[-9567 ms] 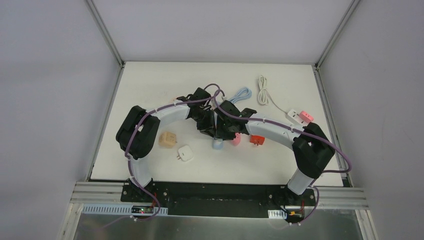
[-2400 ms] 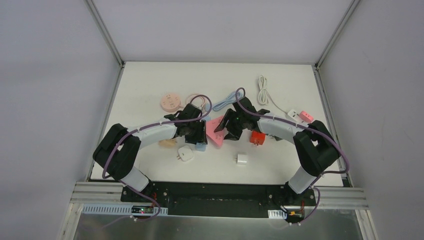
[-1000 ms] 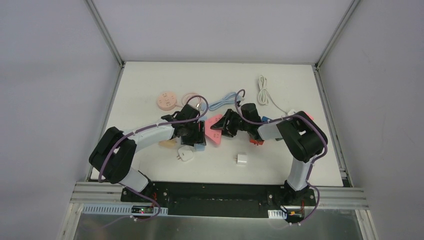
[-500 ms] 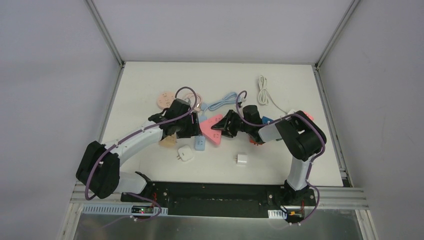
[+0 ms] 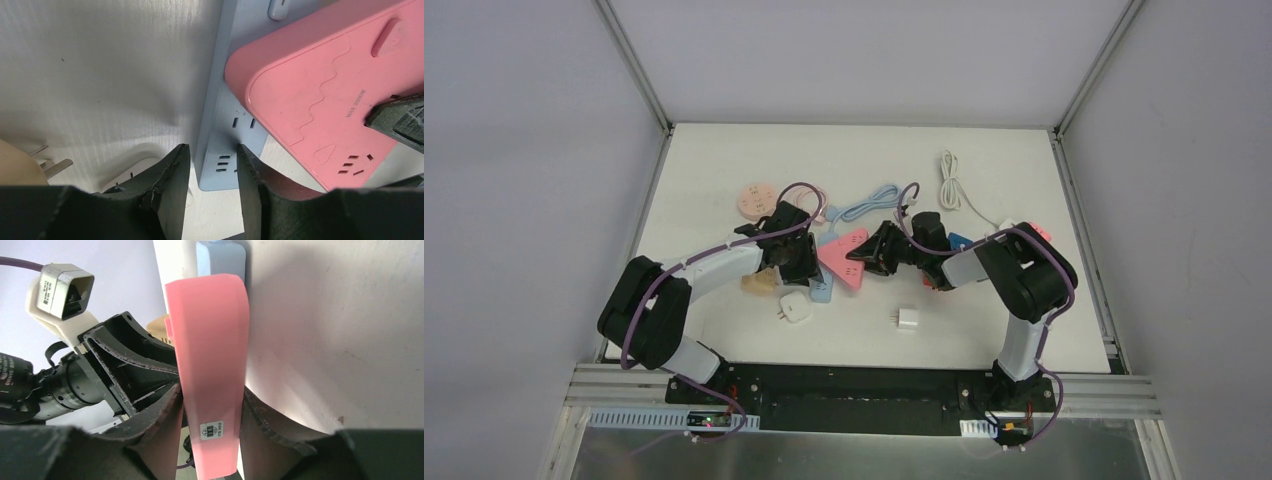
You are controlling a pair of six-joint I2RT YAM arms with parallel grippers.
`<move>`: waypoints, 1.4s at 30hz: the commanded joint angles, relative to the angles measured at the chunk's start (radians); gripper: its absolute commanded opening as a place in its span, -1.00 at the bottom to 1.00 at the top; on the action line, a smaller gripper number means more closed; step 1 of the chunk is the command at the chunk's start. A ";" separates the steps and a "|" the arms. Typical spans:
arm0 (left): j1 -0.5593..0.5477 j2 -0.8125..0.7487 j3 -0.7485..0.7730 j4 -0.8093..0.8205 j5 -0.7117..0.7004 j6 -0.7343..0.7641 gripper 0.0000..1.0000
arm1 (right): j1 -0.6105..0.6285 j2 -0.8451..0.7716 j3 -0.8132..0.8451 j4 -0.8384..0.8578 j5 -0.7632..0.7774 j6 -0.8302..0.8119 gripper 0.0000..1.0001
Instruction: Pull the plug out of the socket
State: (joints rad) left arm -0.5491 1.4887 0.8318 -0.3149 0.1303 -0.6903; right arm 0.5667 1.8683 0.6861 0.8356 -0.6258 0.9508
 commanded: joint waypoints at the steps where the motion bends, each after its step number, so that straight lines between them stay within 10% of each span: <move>1: 0.003 0.030 -0.022 -0.063 -0.045 -0.005 -0.25 | 0.012 -0.034 -0.020 0.161 -0.093 0.103 -1.00; 14: 0.003 0.104 -0.026 -0.104 -0.091 0.027 -0.43 | 0.014 0.068 -0.037 0.404 -0.135 0.195 -1.00; 21: 0.003 0.122 -0.028 -0.113 -0.098 0.036 -0.47 | 0.013 0.119 -0.020 0.409 -0.128 0.218 -0.13; 26: 0.003 0.128 -0.026 -0.122 -0.104 0.043 -0.48 | 0.013 0.138 0.005 0.434 -0.154 0.225 0.02; 30: 0.003 0.132 -0.026 -0.121 -0.109 0.040 -0.49 | 0.013 0.145 0.016 0.447 -0.155 0.230 -0.28; 34: 0.003 0.136 -0.019 -0.132 -0.120 0.043 -0.50 | 0.012 0.150 0.019 0.480 -0.157 0.245 -1.00; 42: 0.003 0.142 -0.015 -0.159 -0.163 0.049 -0.56 | 0.008 0.162 0.039 0.805 -0.190 0.507 -1.00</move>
State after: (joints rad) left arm -0.5411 1.5421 0.8772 -0.3710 0.1204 -0.6888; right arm 0.5579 2.0071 0.6647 1.2114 -0.7250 1.1973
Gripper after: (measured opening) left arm 0.250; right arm 0.369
